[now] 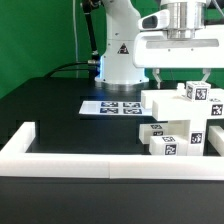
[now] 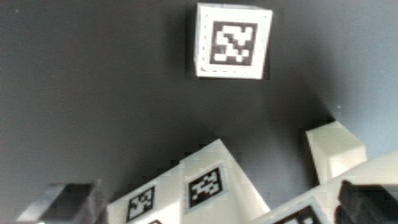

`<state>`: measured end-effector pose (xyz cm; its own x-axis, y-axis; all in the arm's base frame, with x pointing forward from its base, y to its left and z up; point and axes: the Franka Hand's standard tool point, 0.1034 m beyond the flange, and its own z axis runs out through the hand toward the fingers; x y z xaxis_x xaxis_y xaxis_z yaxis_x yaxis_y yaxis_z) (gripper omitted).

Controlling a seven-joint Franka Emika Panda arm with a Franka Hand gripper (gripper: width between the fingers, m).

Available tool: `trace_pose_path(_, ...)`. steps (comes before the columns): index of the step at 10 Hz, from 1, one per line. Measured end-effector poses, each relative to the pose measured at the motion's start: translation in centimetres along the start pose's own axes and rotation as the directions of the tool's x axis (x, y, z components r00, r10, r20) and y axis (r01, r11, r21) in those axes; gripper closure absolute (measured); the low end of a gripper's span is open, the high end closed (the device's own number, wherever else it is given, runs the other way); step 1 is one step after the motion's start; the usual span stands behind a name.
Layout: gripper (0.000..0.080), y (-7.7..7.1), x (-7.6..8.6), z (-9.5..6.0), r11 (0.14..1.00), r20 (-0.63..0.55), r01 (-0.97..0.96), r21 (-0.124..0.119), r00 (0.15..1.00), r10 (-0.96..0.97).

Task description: Assemble chair

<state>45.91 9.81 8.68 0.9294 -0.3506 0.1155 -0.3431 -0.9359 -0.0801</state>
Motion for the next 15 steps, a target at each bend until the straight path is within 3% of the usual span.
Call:
trace_pose_path(5,0.0151,-0.1,0.0,0.0,1.000,0.005,-0.001,-0.001,1.000,0.001)
trace_pose_path(9,0.0151,-0.1,-1.7,0.1,1.000,0.010,0.018,-0.001,1.000,-0.018)
trace_pose_path(15,0.0151,1.5,-3.3,2.9,0.997,0.004,0.052,-0.052,0.999,-0.052)
